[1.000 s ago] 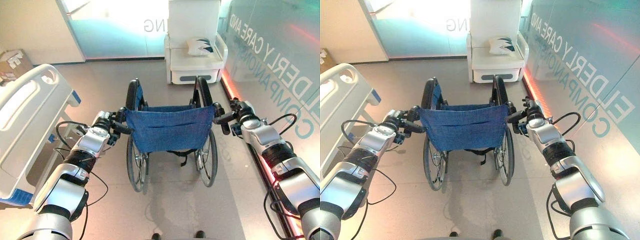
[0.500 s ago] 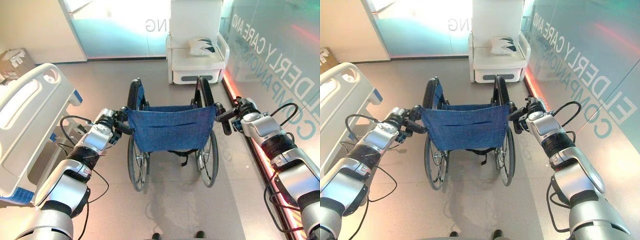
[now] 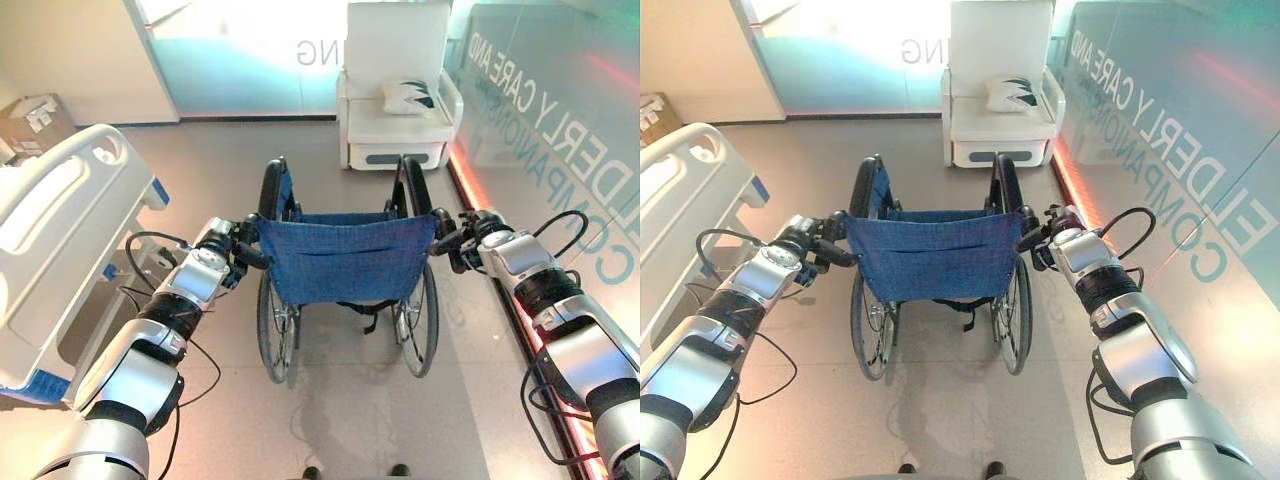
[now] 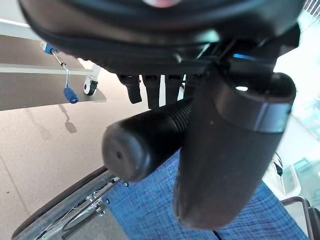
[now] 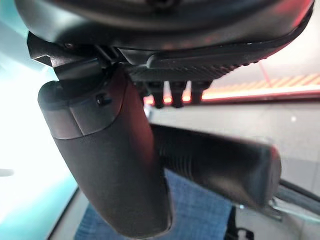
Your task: Push the wheelchair next to the bed
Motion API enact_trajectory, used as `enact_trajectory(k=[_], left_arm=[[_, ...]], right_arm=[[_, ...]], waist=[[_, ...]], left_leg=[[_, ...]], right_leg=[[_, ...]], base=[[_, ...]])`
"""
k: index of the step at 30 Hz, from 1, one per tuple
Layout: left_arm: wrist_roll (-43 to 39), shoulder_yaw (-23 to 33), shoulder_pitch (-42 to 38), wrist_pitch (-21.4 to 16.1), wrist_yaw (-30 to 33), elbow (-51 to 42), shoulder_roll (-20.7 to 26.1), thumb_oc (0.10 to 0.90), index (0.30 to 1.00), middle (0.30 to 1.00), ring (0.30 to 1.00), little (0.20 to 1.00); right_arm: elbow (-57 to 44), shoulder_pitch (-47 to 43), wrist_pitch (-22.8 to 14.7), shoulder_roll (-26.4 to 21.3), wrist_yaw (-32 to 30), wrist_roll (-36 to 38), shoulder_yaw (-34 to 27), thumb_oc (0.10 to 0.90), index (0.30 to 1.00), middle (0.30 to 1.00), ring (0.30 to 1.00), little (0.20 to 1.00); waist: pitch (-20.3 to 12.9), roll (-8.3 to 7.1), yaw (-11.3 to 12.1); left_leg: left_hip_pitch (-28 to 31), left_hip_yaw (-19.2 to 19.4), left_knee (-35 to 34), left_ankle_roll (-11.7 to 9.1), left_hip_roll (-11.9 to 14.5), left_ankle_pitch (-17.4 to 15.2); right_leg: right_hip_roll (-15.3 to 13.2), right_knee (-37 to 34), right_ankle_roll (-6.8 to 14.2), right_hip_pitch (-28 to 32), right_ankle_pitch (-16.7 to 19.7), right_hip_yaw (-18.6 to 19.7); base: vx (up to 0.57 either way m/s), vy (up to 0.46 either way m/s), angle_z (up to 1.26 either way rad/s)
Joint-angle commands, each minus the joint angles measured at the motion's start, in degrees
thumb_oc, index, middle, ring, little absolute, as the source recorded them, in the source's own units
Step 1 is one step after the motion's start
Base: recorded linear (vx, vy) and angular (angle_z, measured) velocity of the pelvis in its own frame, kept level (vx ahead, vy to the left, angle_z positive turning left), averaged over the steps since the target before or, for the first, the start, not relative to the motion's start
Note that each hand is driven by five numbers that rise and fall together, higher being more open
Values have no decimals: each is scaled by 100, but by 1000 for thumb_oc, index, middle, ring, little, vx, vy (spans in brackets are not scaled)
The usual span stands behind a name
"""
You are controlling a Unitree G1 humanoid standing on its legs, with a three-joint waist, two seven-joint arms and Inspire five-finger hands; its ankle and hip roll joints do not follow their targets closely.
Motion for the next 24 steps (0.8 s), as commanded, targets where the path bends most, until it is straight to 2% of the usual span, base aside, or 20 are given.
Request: enact_trajectory(k=[1,4,9,13,14,15,16,17,19,24], left_arm=[[555,-285,-468,31,337,450,271,800,900,900,900,900],[516,-247,-427,52,366,418,246,800,900,900,900,900],[578,-235,-319,114,329,337,150,800,900,900,900,900],[630,-197,-243,165,262,301,72,800,900,900,900,900],[645,-200,-230,162,185,292,43,751,827,827,827,827],[618,-203,-222,163,92,274,25,751,827,827,827,827],[617,-197,-217,162,80,268,22,414,321,321,321,321],[564,-180,-206,180,-124,202,0,400,300,300,300,300],[600,-206,-208,258,-225,134,3,400,300,300,300,300],[794,-190,-98,452,-418,138,-46,400,300,300,300,300]], right_arm=[[325,-638,-194,-387,-278,-453,295,800,900,900,900,900],[271,-654,-199,-353,-291,-404,290,800,900,900,900,900],[252,-540,22,-221,-192,-359,272,800,900,900,900,900],[312,-430,-10,-132,-45,-378,233,800,900,900,900,900],[314,-399,-28,-108,9,-351,225,800,900,900,900,900],[308,-379,-71,-94,118,-305,225,800,900,900,900,900],[304,-374,-84,-92,160,-309,225,400,300,300,300,300],[232,-341,-30,-91,218,-250,220,400,300,300,300,300],[155,-318,38,-96,203,-300,220,400,300,300,300,300],[18,-294,-217,-196,1132,-560,330,400,300,300,300,300]], waist=[[-214,-151,189],[-177,-147,195],[-87,-136,186],[-63,-133,181],[-56,-134,181],[-48,-135,180],[-48,-135,180],[-25,-142,173],[-5,-142,169],[22,-148,153]], left_leg=[[-164,186,95,20,-189,-307],[-198,177,106,25,-196,-299],[-224,175,88,32,-205,-276],[-226,189,81,37,-206,-270],[-228,195,82,39,-204,-268],[-228,201,90,40,-199,-269],[-227,201,92,40,-198,-271],[-234,221,99,36,-185,-265],[-241,228,105,30,-181,-257],[-248,237,100,44,-181,-255]], right_leg=[[-101,228,81,109,-414,-41],[-99,244,75,76,-413,-22],[-89,271,63,30,-402,2],[-88,269,58,27,-403,6],[-89,274,54,26,-405,6],[-90,288,53,20,-409,5],[-91,293,53,19,-412,8],[-99,314,54,3,-414,2],[-104,329,56,-5,-409,-4],[-107,340,64,-26,-406,-8]], base=[[42,6,1],[30,12,0],[40,19,1],[47,14,0],[39,1,0],[32,-2,0],[0,0,0],[0,0,0],[0,0,0],[0,0,0]])
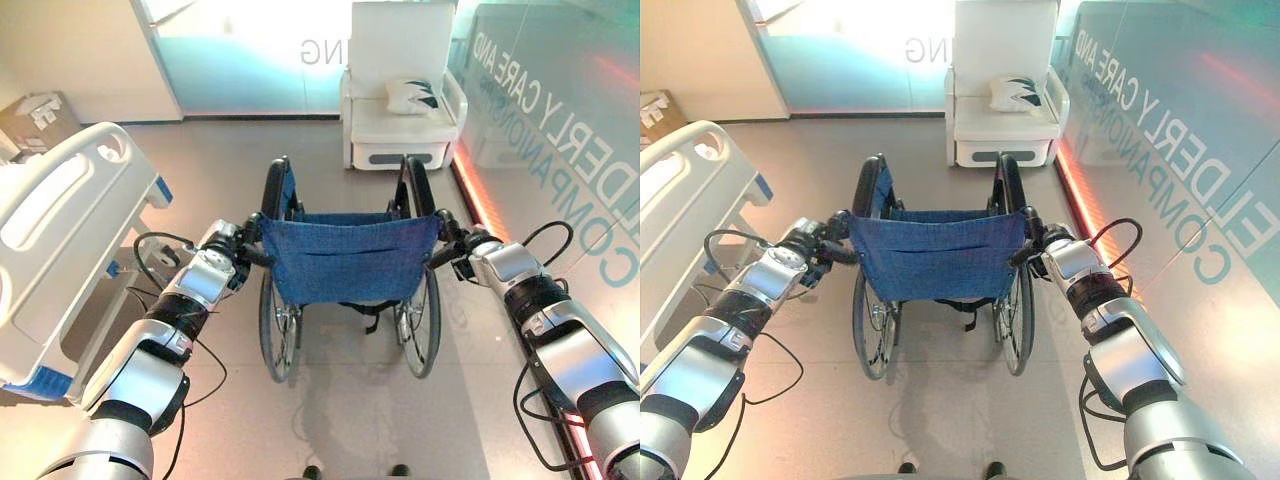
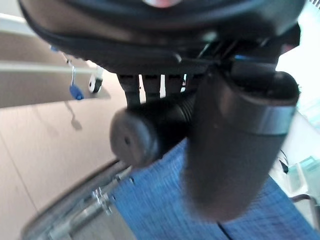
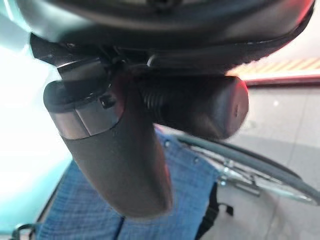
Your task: Push the wheelchair next to the bed
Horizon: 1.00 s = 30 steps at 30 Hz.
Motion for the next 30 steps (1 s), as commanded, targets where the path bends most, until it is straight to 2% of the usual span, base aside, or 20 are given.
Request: enact_trajectory(k=[1,4,12,21,26,30], left_arm=[[494,-226,-97,72,-300,251,96,400,300,300,300,300],[646,-263,-49,117,-486,335,87,400,300,300,300,300],[1087,-392,-70,-98,-604,630,-22,400,300,300,300,300],[1605,-656,-206,-489,-784,645,-95,400,300,300,300,300],[1533,-747,-355,-738,-716,594,-82,400,300,300,300,300],[1049,-751,-466,-1030,-365,515,-68,400,300,300,300,300]], right_arm=[[-6,-445,-471,-378,967,-413,346,400,300,300,300,300],[32,-421,-547,-380,1140,-336,388,400,300,300,300,300],[282,-402,-933,-309,940,-235,372,400,300,300,300,300],[176,-596,-982,-340,906,-533,507,400,300,300,300,300],[95,-720,-1055,-351,937,-630,578,400,300,300,300,300],[48,-794,-1144,-385,902,-615,593,400,300,300,300,300]], waist=[[14,-146,120],[-14,-148,137],[-52,-149,166],[-58,-151,138],[-63,-155,127],[-31,-159,122]], left_leg=[[-226,240,106,38,-179,-260],[-234,238,106,33,-171,-250],[-208,215,89,24,-172,-245],[-180,211,128,37,-190,-288],[-174,219,204,67,-204,-336],[-179,253,362,121,-223,-439]], right_leg=[[-98,347,66,-18,-410,-9],[-104,322,65,3,-414,-24],[-112,274,61,61,-403,-64],[-142,312,80,69,-418,-5],[-174,390,87,65,-451,39],[-268,576,121,27,-494,68]], base=[[0,0,0],[0,0,0],[0,0,0],[-15,8,0],[-32,29,0],[-48,78,-1]])
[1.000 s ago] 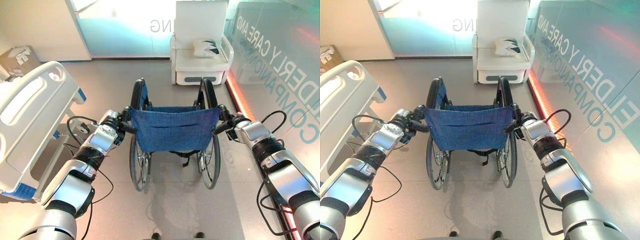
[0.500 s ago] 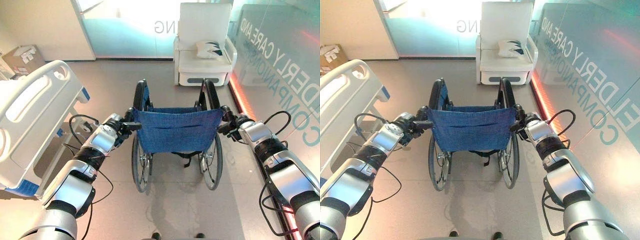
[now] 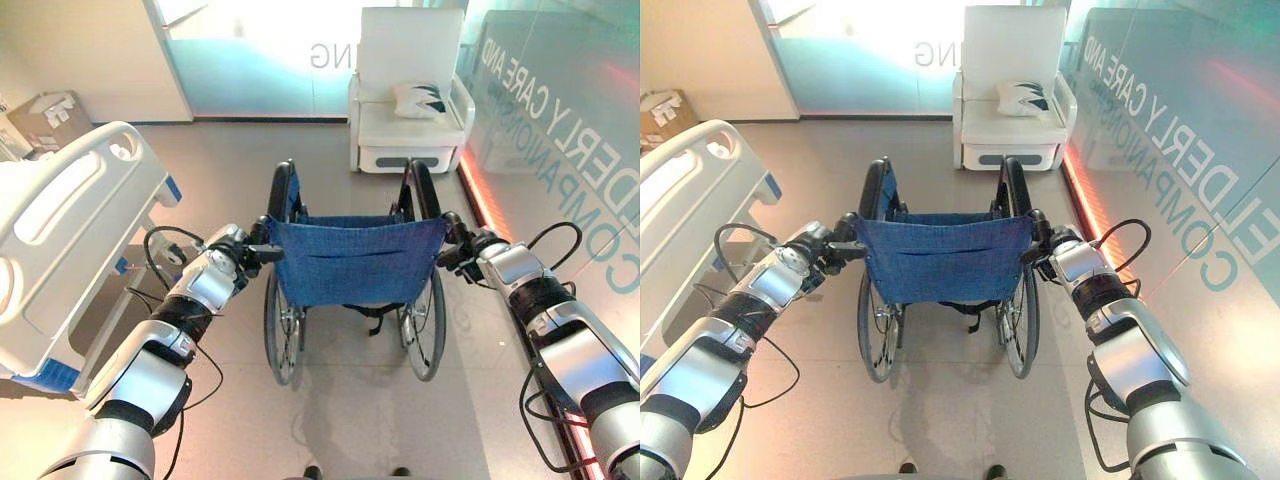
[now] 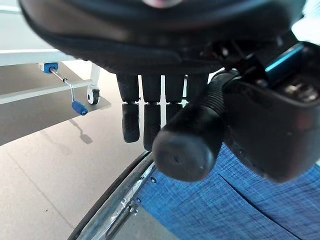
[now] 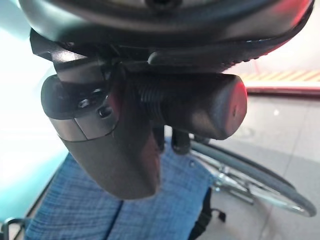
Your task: Push the wheelchair next to the bed
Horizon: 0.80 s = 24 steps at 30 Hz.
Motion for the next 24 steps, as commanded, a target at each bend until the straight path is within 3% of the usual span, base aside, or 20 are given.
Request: enact_trajectory(k=[1,4,9,10,11,12,13,14,16,17,18,19,20,22,24], left_arm=[[-406,-452,-463,-660,513,364,-8,400,300,300,300,300],[-1328,-224,-373,-683,806,293,-100,400,300,300,300,300],[-1568,26,-127,-853,943,180,-240,400,300,300,300,300],[-1508,5,-77,-925,899,112,-223,400,300,300,300,300],[-1478,-3,-69,-957,891,102,-219,400,300,300,300,300],[-1407,-66,-48,-1079,876,65,-173,400,300,300,300,300],[-1380,-75,-47,-1098,853,66,-168,400,300,300,300,300],[-1306,-93,17,-1160,834,24,-191,400,300,300,300,300],[-1233,-77,86,-1164,863,-57,-220,400,300,300,300,300],[-1218,-67,113,-1133,933,-194,-227,400,300,300,300,300],[-1213,-59,114,-1132,941,-215,-229,400,300,300,300,300],[-1199,-44,104,-1150,947,-229,-233,400,300,300,300,300],[-1176,-20,34,-1245,936,-217,-213,400,300,300,300,300],[-1235,-28,-29,-1353,901,-159,-191,400,300,300,300,300],[-1332,-22,-41,-1347,905,-99,-191,400,300,300,300,300]], right_arm=[[-204,-799,-972,-276,481,-278,481,400,300,300,300,300],[-206,-753,-1097,-276,337,-240,381,400,300,300,300,300],[-266,-602,-1161,-248,260,-259,171,400,300,300,300,300],[-329,-507,-1226,-301,249,-313,121,400,300,300,300,300],[-347,-487,-1245,-322,234,-309,113,400,300,300,300,300],[-469,-373,-1339,-454,155,-276,75,400,300,300,300,300],[-480,-350,-1365,-480,153,-291,62,400,300,300,300,300],[-584,-271,-1369,-563,167,-349,39,400,300,300,300,300],[-695,-237,-1307,-620,185,-409,26,400,300,300,300,300],[-887,-250,-1209,-710,186,-481,-1,400,300,300,300,300],[-919,-261,-1189,-734,199,-499,-5,400,300,300,300,300],[-986,-292,-1142,-799,228,-519,-9,400,300,300,300,300],[-1100,-448,-1011,-981,286,-531,-5,400,300,300,300,300],[-1031,-553,-996,-1059,242,-440,17,400,300,300,300,300],[-899,-663,-1022,-1111,413,-477,19,400,300,300,300,300]], waist=[[19,-151,44],[103,-146,56],[272,-126,97],[353,-95,88],[359,-68,80],[492,8,-6],[515,10,-20],[626,-40,-131],[681,-125,-207],[757,-219,-294],[780,-205,-313],[796,-216,-370],[762,-237,-513],[699,-261,-573],[576,-264,-561]], left_leg=[[-214,263,433,142,-216,-505],[-257,286,628,215,-226,-592],[-439,255,941,402,-332,-713],[-510,228,984,504,-398,-739],[-534,218,981,514,-388,-732],[-534,131,1023,536,-397,-754],[-533,112,1037,537,-409,-760],[-464,-39,1121,512,-504,-848],[-353,-160,1138,470,-609,-922],[-202,-315,1124,396,-710,-1046],[-165,-354,1115,385,-696,-1074],[-95,-425,1067,380,-706,-1134],[0,-607,971,386,-718,-1232],[-44,-693,1018,376,-692,-1284],[-124,-602,1159,232,-427,-1253]], right_leg=[[-279,671,129,-29,-521,90],[-372,987,175,-125,-583,125],[-568,1861,287,-424,-604,271],[-697,2913,347,-816,-225,446],[-702,3117,346,-944,-97,481],[-629,3876,333,-1423,215,686],[-635,3959,331,-1504,267,710],[-660,3712,330,-1944,616,800],[-704,3134,339,-2055,753,736],[-780,2186,345,-2084,772,592],[-754,2037,331,-2053,725,568],[-705,1579,346,-2056,713,613],[-509,977,394,-2029,717,944],[-422,889,357,-1945,623,1123],[-407,1128,287,-1847,346,1022]], base=[[-47,86,-1],[-37,100,0],[-13,97,-4],[-8,142,-6],[-1,177,-6],[33,105,-12],[196,59,-28],[269,-39,-3],[338,-125,37],[296,-171,28],[302,-197,11],[305,-220,6],[317,-269,22],[218,-255,47],[234,-302,62]])
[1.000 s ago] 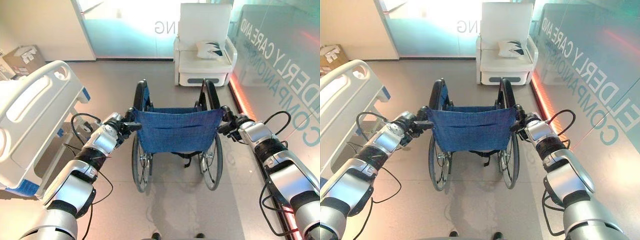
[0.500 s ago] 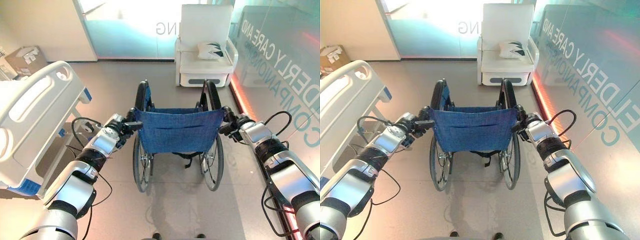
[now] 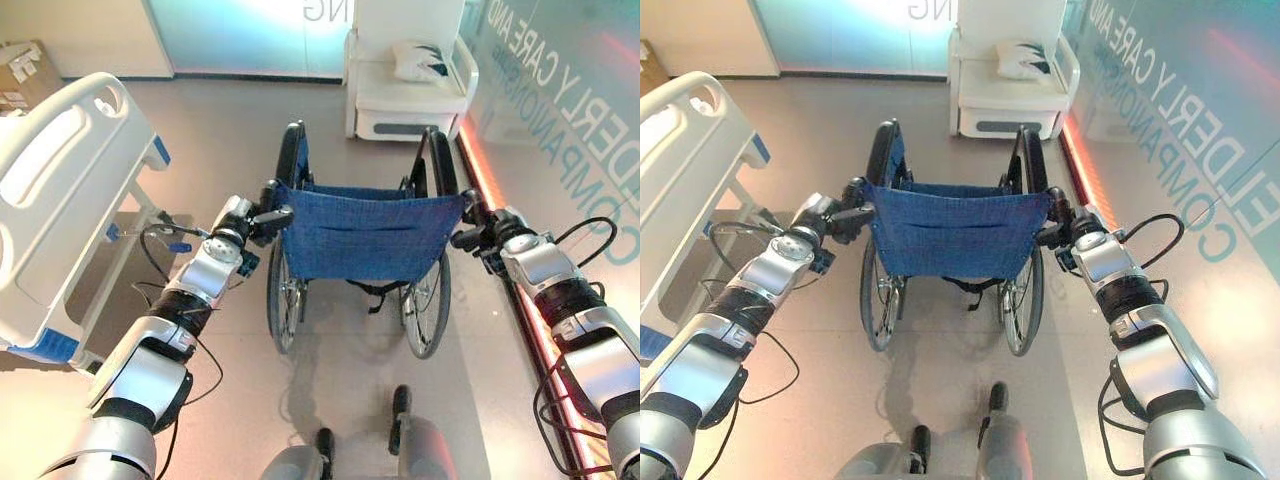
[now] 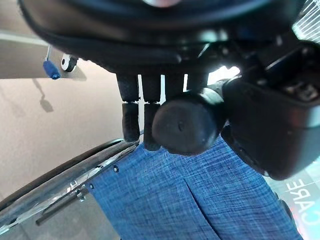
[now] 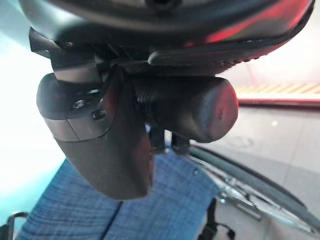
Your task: Push the wheelchair next to the bed
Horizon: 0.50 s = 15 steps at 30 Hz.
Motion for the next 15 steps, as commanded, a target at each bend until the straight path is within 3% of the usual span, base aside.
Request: enact_trajectory(k=[1,2,4,5,8,10,12,14,15], left_arm=[[215,-501,86,-325,-77,167,-145,400,300,300,300,300],[216,-518,121,-305,-96,207,-152,400,300,300,300,300],[329,-526,189,-309,-139,247,-193,400,300,300,300,300],[420,-550,240,-326,-155,264,-215,400,300,300,300,300],[570,-568,322,-393,-172,298,-258,400,300,300,300,300],[743,-641,356,-462,-198,344,-322,400,300,300,300,300],[770,-675,425,-552,-140,393,-403,400,300,300,300,300],[769,-678,430,-549,-137,388,-415,400,300,300,300,300],[897,-661,519,-540,-58,347,-528,400,300,300,300,300]], right_arm=[[-107,-848,-724,-446,433,-266,538,400,300,300,300,300],[-59,-842,-719,-448,492,-284,549,400,300,300,300,300],[-30,-841,-684,-496,576,-266,602,400,300,300,300,300],[-11,-838,-692,-527,593,-256,638,400,300,300,300,300],[7,-820,-717,-582,625,-334,649,400,300,300,300,300],[-12,-829,-676,-688,675,-424,693,400,300,300,300,300],[57,-867,-681,-760,660,-438,770,400,300,300,300,300],[57,-867,-670,-760,650,-435,773,400,300,300,300,300],[131,-910,-643,-699,612,-438,849,400,300,300,300,300]], waist=[[-293,-4,-5],[-338,-28,-7],[-424,-59,-10],[-474,-70,-10],[-560,-132,-28],[-640,-182,-82],[-676,-226,-66],[-667,-235,-50],[-538,-277,227]], left_leg=[[774,-64,-4,-613,570,-708],[887,46,32,-715,846,-671],[1015,123,46,-817,1137,-549],[986,186,200,-897,1374,-249],[969,391,506,-967,1695,171],[1001,676,906,-1059,2044,601],[832,721,1352,-1117,2097,889],[773,708,1396,-1105,2083,880],[166,351,1417,-917,1362,577]], right_leg=[[209,-73,-186,317,238,-162],[187,107,-222,335,121,-358],[227,198,-308,383,12,-532],[293,229,-404,472,-115,-651],[362,249,-551,608,-269,-856],[462,254,-723,721,-426,-1133],[585,159,-872,902,-534,-1219],[597,146,-881,946,-549,-1215],[715,-31,-861,1348,-596,-986]], base=[[344,-359,51],[326,-318,42],[343,-322,27],[312,-304,29],[251,-281,36],[229,-278,33],[244,-246,31],[265,-165,19],[408,-159,18]])
